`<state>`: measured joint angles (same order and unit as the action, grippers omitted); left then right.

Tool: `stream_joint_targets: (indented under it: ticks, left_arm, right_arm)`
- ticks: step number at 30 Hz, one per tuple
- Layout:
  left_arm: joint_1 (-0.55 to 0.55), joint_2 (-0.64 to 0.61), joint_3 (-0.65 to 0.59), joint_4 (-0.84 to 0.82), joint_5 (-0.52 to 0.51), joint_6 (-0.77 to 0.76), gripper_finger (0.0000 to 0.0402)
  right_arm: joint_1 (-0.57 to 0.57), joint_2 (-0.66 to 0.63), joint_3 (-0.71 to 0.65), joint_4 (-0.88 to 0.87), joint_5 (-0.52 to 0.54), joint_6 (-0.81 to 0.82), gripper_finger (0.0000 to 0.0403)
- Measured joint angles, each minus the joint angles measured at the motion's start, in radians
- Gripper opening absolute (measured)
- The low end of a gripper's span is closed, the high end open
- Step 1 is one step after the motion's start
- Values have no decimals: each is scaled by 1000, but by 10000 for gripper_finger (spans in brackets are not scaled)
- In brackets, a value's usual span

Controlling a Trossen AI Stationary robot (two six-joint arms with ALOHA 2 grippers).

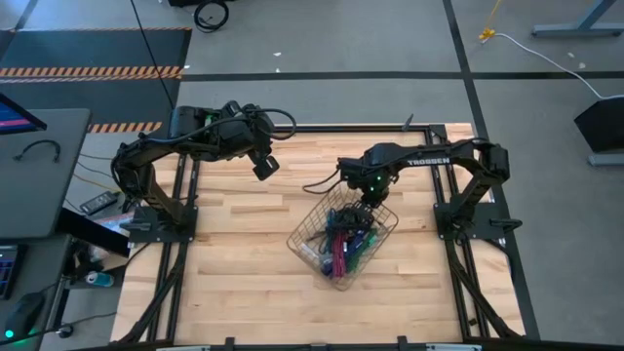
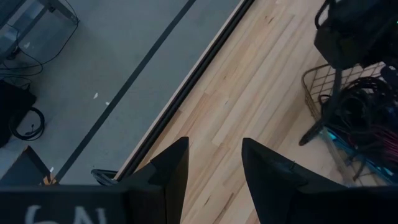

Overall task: Pick and place USB-C Cables
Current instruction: Adjust the wire basket

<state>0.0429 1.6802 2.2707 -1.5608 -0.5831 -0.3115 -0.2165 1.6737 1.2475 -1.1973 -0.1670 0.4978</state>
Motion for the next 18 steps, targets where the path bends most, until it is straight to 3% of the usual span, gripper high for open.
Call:
stream_joint_targets:
  ticks: [11,18]
  left_arm:
    - [0,0,0,-10,17,96,156]
    - [0,0,0,-10,56,141,156]
  right_arm:
    - [22,0,0,91,43,109,6]
    - [-29,0,1,233,144,330,5]
